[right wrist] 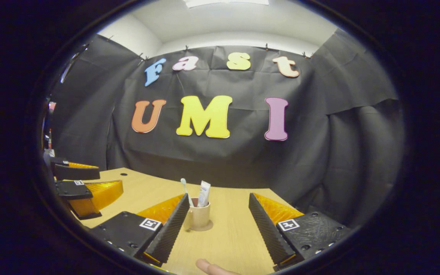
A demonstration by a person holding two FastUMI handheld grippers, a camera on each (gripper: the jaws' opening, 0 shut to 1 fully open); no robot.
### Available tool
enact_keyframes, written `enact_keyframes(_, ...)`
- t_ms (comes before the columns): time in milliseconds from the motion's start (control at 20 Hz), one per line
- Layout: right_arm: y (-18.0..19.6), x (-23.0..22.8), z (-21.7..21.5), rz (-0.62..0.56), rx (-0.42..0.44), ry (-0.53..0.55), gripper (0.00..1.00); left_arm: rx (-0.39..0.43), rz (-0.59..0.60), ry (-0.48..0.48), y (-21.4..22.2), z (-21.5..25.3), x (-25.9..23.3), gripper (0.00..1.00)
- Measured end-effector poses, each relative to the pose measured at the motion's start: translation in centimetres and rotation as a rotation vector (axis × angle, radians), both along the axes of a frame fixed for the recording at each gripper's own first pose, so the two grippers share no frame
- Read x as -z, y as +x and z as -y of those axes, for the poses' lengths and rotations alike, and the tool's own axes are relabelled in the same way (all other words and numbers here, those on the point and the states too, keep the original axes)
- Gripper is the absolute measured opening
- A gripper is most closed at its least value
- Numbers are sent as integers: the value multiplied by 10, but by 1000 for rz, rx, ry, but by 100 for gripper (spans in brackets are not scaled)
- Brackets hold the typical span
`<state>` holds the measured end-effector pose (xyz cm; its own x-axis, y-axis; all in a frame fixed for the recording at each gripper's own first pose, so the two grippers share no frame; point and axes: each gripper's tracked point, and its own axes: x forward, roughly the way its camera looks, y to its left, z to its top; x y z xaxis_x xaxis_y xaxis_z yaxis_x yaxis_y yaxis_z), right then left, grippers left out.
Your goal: Put the toothbrush and toothpaste on the desktop into the cup, then pick up the cup and place it on the coaster on the desktop.
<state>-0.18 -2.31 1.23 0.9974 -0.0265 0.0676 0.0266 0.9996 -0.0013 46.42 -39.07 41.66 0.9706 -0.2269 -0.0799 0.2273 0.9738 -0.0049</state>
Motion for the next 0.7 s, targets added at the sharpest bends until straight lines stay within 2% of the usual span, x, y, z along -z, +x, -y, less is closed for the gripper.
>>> enact_keyframes(50,1,3,-3,-10,-8,0,96,9,-11,1,0,3,4,98)
enact_keyframes(100,1,5,-6,-16,-15,0,93,18,-24,0,-1,7,8,98)
enact_keyframes(250,0,4,-4,-14,-9,-3,96,32,-38,-2,-2,12,9,98)
enact_keyframes(700,4,19,-8,-41,-12,-29,95,21,-40,40,-1,14,17,98)
